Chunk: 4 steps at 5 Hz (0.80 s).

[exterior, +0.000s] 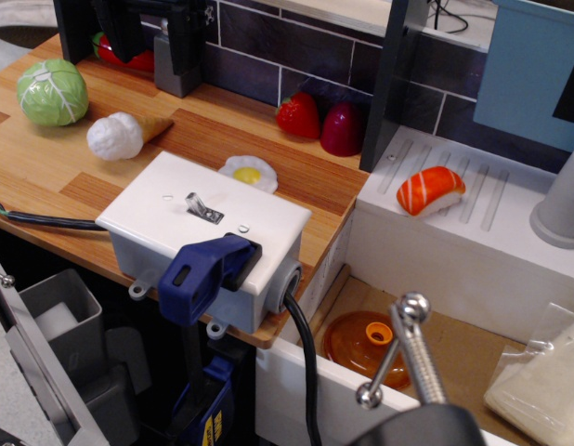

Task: Move light switch to the right

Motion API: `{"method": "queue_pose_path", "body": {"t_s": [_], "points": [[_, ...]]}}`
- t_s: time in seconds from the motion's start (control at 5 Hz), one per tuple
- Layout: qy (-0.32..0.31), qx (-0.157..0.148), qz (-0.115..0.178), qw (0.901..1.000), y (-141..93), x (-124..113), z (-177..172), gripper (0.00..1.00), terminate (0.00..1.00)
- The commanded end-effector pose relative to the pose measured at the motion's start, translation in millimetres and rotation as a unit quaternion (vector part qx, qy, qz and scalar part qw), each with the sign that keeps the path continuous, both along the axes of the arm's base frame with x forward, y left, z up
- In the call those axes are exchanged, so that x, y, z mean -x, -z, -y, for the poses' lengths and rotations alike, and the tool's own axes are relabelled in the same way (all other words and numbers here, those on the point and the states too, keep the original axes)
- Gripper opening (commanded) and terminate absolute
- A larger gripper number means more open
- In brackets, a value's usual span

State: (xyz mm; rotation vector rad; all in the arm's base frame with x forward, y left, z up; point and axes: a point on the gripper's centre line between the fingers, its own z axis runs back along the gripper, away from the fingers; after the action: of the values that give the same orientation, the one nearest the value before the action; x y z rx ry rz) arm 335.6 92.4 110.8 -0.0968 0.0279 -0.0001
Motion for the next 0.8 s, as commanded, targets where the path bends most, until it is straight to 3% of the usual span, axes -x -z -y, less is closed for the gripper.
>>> {"method": "queue_pose_path", "body": {"t_s": [0.0, 0.6], "points": [[0.0, 0.0, 0.0, 1.0, 0.0, 0.0, 0.0, 1.0, 0.0], [0.043, 0.002, 0.018, 0.9989, -9.1, 47.6, 37.7, 1.0, 0.0]]}}
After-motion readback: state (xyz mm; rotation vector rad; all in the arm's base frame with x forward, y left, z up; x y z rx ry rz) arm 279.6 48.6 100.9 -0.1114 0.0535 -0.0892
